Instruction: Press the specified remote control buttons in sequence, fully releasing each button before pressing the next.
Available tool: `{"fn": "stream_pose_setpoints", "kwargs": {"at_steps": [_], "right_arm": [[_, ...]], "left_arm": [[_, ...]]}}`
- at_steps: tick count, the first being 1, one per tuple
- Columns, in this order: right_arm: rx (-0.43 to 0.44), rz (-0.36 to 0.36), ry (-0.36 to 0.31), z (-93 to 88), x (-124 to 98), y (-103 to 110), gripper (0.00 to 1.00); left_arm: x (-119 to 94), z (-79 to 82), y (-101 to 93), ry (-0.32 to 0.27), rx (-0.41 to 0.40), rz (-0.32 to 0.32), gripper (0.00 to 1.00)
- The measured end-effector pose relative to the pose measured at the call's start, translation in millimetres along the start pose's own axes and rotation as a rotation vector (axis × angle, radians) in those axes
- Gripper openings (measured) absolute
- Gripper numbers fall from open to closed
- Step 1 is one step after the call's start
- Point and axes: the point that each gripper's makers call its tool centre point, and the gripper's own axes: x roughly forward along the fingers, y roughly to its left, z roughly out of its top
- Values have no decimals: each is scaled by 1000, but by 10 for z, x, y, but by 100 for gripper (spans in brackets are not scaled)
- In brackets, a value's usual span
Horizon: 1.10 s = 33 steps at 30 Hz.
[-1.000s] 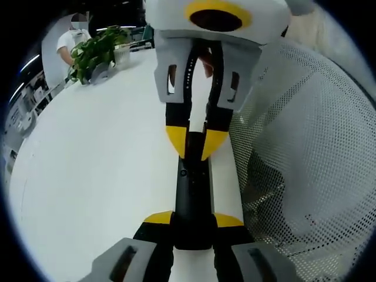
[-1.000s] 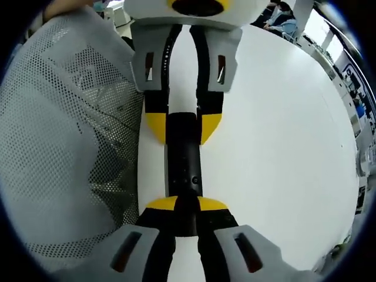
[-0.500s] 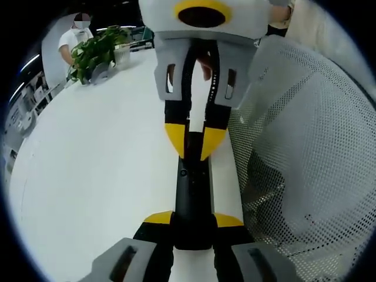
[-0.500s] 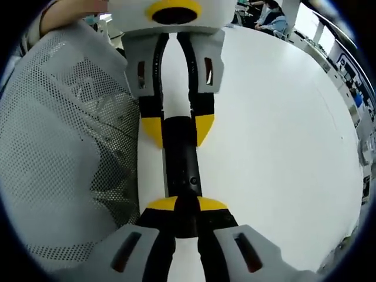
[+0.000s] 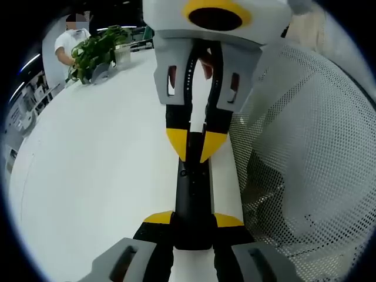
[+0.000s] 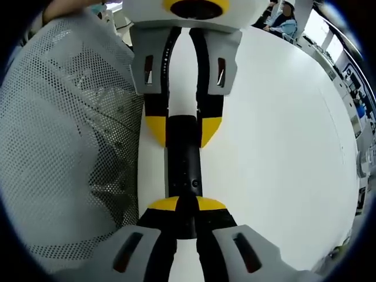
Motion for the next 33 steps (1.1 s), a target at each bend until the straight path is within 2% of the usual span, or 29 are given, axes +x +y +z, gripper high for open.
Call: {"fn": "stream_pose_setpoints", "kwargs": {"at_steps": [3,11,13,14,18,25,33], "right_arm": [[3,-11,4,-7,-1,1,7],[42,-5,-55,-17,-22,-16,8],[44,-4,-53,-5,-19,-4,8],[-7,-13,-48,1,-18,-4,8],[-52,-16,-40,6,-12,21,7],[9,8,-52,8,-13,-6,6],[-18,6,-12,10,1,-10,5]], "left_arm": [[2,1,0,0,-1,-1,24],[3,7,-2,-2,-2,0,24],[2,10,-3,-5,-6,1,24],[2,11,-4,-6,-5,2,24],[2,15,-6,-3,-4,1,24],[0,18,-10,-4,-5,0,24],[-1,19,-10,-3,-5,-1,24]]}}
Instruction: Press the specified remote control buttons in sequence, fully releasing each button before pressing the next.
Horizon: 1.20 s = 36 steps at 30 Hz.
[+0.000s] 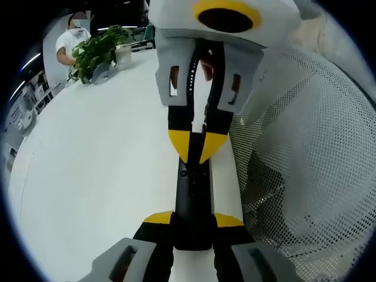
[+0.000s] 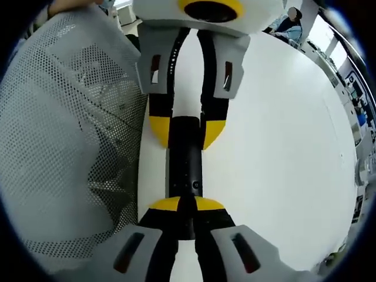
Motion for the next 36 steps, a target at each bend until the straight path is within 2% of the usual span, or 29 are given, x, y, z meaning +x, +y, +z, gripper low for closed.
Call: {"fn": "stream_pose_setpoints", "kwargs": {"at_steps": [3,6,10,14,17,20,23,24,29,36], "right_arm": [[-6,2,2,-3,0,3,5],[-56,-14,12,0,6,14,3],[-37,-11,16,1,6,-3,1],[-143,-38,28,14,14,-5,0],[-66,-30,22,12,10,-14,0],[-44,-30,7,5,2,-18,0],[20,-18,-45,9,-4,-16,0],[76,-15,-75,6,-10,-17,0],[39,-28,-97,-6,-23,-2,0],[63,-6,-93,-37,-35,-5,0]], "left_arm": [[0,0,-2,-2,-2,0,24],[0,1,-1,-4,-4,-1,24],[0,2,-1,-4,-5,-2,24],[2,3,2,-5,-5,-2,24],[3,2,1,-6,-7,-3,24],[4,3,0,-7,-8,-3,24],[5,4,-1,-9,-9,-2,24],[5,2,0,-9,-6,-1,24],[9,-4,6,-11,-6,-2,24],[8,-8,10,-12,-9,-3,24]]}}
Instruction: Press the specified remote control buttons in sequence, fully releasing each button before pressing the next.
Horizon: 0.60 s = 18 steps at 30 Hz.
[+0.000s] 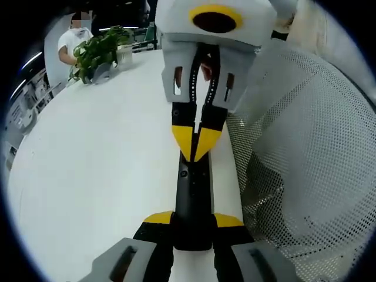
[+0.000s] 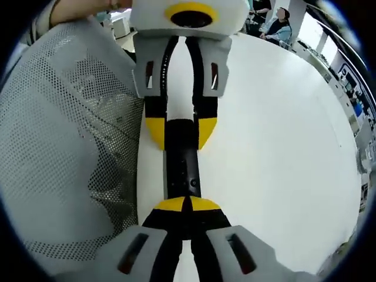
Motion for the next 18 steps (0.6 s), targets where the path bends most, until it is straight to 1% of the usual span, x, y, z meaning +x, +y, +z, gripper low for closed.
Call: {"fn": "stream_pose_setpoints", "kwargs": {"at_steps": [4,6,9,10,11,13,15,18], "right_arm": [[-9,8,12,-30,-9,22,0],[-40,1,28,-25,-1,30,0],[-61,-5,52,-22,10,33,0],[-93,-2,63,-25,10,31,0],[-88,-1,69,-20,17,30,0],[-112,0,88,-16,20,29,0],[-104,0,90,-27,18,19,0],[-74,8,70,-37,8,6,0]], "left_arm": [[0,-1,2,-1,0,0,24],[0,-2,3,-1,-1,-1,24],[1,-1,3,-2,-1,-1,24],[1,-1,3,-1,-1,-1,24],[2,-2,3,-2,-1,-1,24],[1,0,2,-3,-2,-1,24],[1,0,3,-3,-1,-1,24],[0,1,2,-1,0,-1,24]]}}
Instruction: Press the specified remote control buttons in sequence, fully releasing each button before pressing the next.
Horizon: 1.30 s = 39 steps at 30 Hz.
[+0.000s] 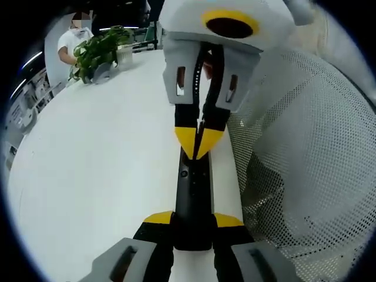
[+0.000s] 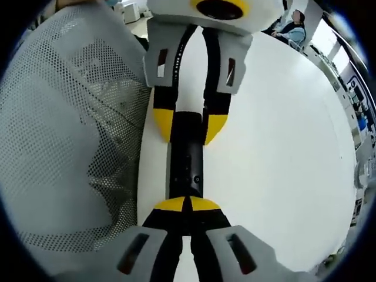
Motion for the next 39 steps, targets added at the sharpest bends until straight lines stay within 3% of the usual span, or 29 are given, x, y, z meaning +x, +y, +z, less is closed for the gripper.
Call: {"fn": "stream_pose_setpoints", "kwargs": {"at_steps": [5,24,39], "right_arm": [[64,14,-35,-3,-12,-1,0],[77,6,-27,-128,-68,27,0],[37,-14,50,-123,-51,27,0]], "left_arm": [[-1,-1,1,-3,-2,0,24],[-15,1,-8,-5,-5,-1,24],[-9,2,-6,-3,-5,-2,24]]}}
